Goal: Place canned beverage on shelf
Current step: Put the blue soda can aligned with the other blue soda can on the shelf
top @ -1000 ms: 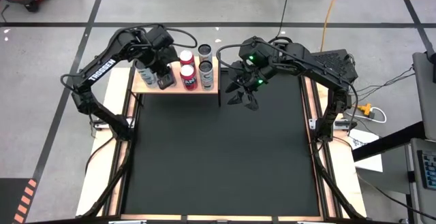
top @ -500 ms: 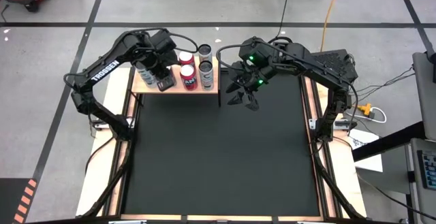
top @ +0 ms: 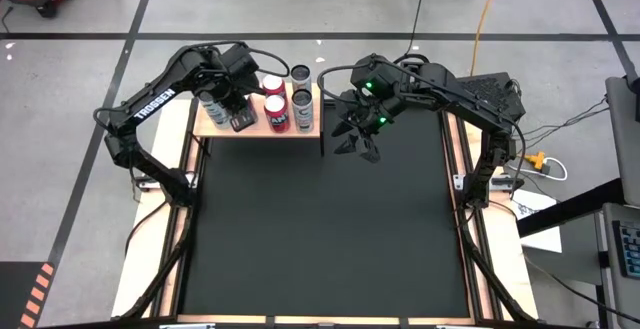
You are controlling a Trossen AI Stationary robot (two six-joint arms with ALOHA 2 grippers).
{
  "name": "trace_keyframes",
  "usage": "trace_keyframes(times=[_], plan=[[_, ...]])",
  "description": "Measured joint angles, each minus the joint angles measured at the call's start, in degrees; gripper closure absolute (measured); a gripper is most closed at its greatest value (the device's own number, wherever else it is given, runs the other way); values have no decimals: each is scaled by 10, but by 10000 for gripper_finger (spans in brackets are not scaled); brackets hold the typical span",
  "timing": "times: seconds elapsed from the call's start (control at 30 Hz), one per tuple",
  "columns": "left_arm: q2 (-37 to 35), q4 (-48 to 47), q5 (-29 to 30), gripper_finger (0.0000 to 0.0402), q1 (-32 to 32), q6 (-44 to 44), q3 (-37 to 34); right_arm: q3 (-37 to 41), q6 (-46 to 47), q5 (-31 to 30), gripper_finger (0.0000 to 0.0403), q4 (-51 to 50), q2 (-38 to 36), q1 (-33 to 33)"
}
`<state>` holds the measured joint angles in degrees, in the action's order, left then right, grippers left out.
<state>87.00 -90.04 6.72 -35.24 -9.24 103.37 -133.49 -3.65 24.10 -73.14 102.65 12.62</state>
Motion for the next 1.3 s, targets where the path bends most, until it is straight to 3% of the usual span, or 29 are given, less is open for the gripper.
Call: trace_keyframes(times=[0.3,0.47,0.7,0.77,0.93,1.17,1.3], plan=[[0,0,33,400,-3,15,0,0,0,0,183,0,0,0],[0,0,23,400,-8,20,0,0,1,0,183,0,0,0],[-9,0,-97,400,0,1,4,0,6,0,183,0,0,0],[-9,0,-70,400,4,-1,11,0,6,-1,183,0,0,0],[-9,18,67,400,2,14,18,0,6,-1,183,0,0,0],[-8,66,42,400,-4,14,18,0,9,-1,183,0,0,0],[-5,68,71,400,-4,15,18,0,10,-1,183,0,0,0]])
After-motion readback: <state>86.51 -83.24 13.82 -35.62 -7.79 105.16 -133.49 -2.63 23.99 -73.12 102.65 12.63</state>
